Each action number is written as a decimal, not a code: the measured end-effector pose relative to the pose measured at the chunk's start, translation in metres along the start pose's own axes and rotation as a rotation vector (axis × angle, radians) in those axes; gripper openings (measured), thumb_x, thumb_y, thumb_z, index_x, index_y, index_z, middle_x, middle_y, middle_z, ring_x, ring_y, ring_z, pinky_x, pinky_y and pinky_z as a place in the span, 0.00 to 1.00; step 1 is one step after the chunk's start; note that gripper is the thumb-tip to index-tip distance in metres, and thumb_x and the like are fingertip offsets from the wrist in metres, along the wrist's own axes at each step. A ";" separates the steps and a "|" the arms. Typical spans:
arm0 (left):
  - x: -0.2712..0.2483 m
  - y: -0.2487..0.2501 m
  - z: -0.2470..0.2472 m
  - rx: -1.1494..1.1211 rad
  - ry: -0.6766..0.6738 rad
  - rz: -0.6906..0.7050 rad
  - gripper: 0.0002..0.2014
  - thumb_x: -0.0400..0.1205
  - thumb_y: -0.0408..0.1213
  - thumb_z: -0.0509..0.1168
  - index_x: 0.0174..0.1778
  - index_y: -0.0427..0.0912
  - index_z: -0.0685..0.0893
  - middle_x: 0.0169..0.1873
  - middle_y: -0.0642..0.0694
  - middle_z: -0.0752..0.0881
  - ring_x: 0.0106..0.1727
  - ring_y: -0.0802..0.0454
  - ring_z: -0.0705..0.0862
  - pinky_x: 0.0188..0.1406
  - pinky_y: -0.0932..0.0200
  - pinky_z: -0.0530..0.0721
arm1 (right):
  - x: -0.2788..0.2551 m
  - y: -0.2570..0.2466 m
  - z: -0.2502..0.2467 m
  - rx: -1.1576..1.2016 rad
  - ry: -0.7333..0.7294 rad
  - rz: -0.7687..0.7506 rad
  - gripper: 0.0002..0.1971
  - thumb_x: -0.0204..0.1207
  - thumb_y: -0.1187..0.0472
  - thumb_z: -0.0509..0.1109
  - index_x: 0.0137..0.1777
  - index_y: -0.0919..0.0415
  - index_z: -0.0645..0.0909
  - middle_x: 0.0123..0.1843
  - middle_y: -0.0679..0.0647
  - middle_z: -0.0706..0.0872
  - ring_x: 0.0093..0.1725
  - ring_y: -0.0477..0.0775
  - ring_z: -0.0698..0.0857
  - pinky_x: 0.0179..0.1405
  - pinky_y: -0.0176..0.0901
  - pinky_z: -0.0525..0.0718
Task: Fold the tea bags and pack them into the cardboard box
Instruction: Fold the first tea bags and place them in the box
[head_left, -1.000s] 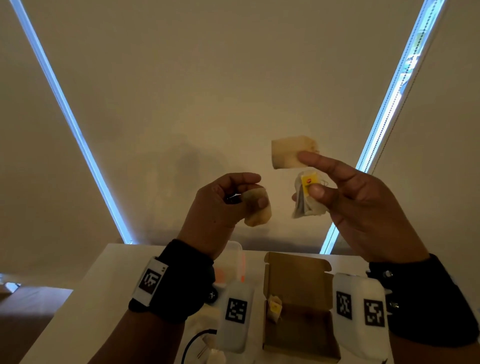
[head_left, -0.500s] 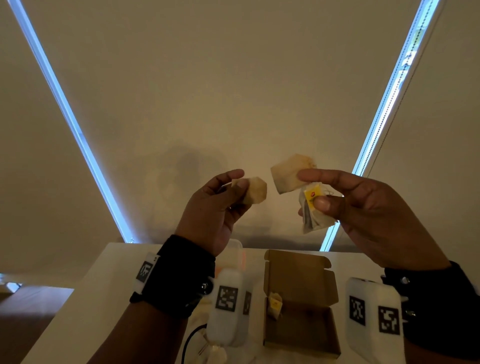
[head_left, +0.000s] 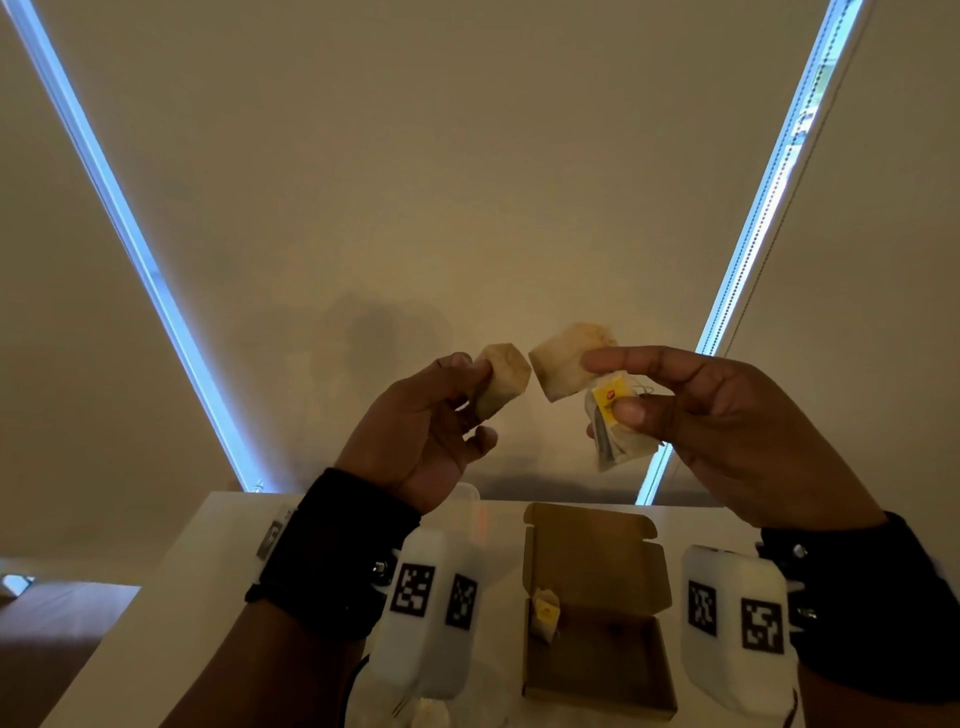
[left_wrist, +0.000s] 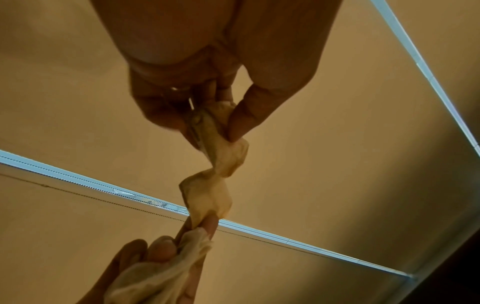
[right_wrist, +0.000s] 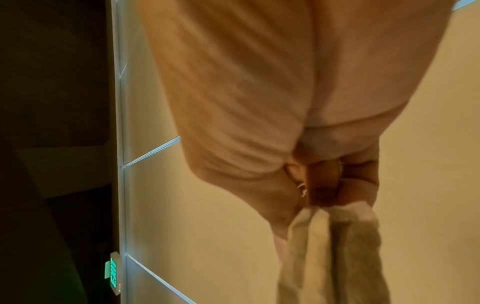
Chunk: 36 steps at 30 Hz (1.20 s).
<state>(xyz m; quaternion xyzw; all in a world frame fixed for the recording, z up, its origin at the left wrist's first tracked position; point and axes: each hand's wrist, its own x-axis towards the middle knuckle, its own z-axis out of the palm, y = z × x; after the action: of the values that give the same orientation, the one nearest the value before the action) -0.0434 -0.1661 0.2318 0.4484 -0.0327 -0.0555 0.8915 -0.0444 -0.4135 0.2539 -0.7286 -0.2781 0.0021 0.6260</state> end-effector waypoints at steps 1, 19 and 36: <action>0.000 0.000 0.000 0.016 0.006 0.001 0.09 0.73 0.35 0.73 0.42 0.44 0.78 0.35 0.49 0.82 0.34 0.54 0.82 0.35 0.58 0.76 | 0.001 0.000 0.000 0.007 -0.002 0.002 0.20 0.72 0.61 0.73 0.65 0.53 0.87 0.63 0.50 0.91 0.63 0.54 0.90 0.59 0.38 0.86; -0.004 0.007 0.004 0.776 -0.112 0.388 0.06 0.73 0.44 0.79 0.46 0.54 0.93 0.54 0.50 0.92 0.57 0.53 0.89 0.60 0.50 0.85 | 0.008 -0.010 0.001 -0.100 -0.156 0.074 0.23 0.70 0.60 0.74 0.66 0.50 0.84 0.60 0.45 0.92 0.57 0.50 0.92 0.54 0.33 0.86; -0.002 -0.007 0.009 0.695 -0.071 0.405 0.12 0.78 0.30 0.75 0.54 0.48 0.92 0.41 0.51 0.92 0.45 0.52 0.90 0.50 0.55 0.85 | 0.009 -0.009 0.002 -0.200 -0.139 0.062 0.18 0.69 0.55 0.74 0.60 0.48 0.86 0.55 0.41 0.93 0.54 0.44 0.91 0.51 0.29 0.86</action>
<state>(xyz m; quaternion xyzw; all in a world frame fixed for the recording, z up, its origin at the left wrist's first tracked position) -0.0464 -0.1768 0.2311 0.7054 -0.1678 0.1202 0.6781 -0.0409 -0.4079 0.2647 -0.7936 -0.2970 0.0440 0.5292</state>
